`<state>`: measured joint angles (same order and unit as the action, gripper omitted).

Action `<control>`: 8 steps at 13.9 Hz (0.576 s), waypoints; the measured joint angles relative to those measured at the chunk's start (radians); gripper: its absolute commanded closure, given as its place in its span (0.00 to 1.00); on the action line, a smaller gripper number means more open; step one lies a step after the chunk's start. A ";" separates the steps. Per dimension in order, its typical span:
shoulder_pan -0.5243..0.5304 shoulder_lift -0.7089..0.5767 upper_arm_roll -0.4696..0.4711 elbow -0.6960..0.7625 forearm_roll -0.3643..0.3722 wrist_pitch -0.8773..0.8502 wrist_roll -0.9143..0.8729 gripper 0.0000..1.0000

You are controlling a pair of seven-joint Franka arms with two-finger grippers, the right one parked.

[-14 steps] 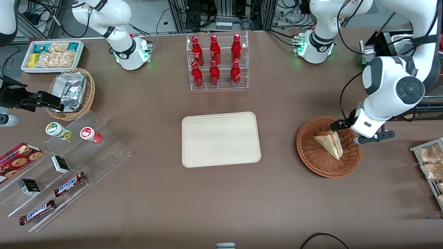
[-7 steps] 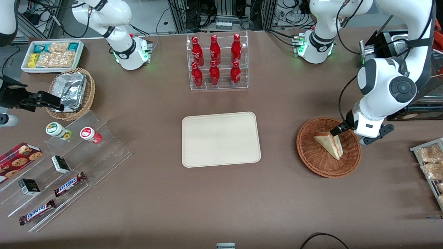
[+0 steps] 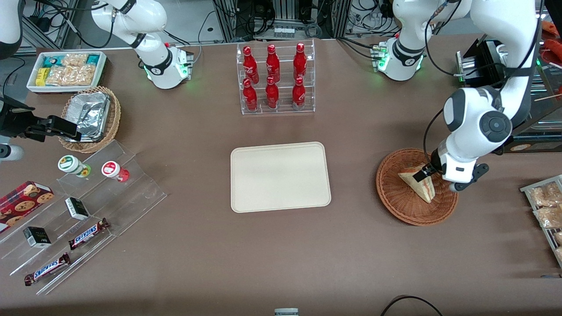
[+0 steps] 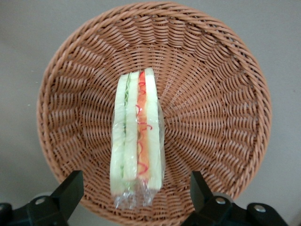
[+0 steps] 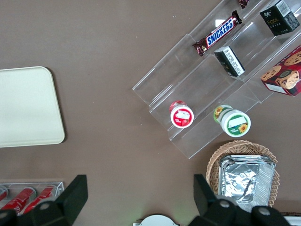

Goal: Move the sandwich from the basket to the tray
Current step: 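Close the left gripper on the sandwich's wrapped edge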

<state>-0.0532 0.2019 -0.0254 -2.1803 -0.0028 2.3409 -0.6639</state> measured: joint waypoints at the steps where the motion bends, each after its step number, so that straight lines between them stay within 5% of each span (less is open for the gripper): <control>1: 0.000 0.016 0.000 0.000 -0.009 0.013 -0.002 0.00; 4: 0.000 0.060 0.000 -0.001 -0.039 0.053 -0.009 0.02; 5: 0.000 0.069 0.000 -0.001 -0.040 0.058 -0.013 0.13; 6: 0.000 0.075 0.000 -0.001 -0.040 0.060 -0.016 0.32; 8: 0.000 0.077 0.000 -0.001 -0.040 0.059 -0.018 1.00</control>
<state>-0.0534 0.2788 -0.0254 -2.1812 -0.0432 2.4003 -0.6816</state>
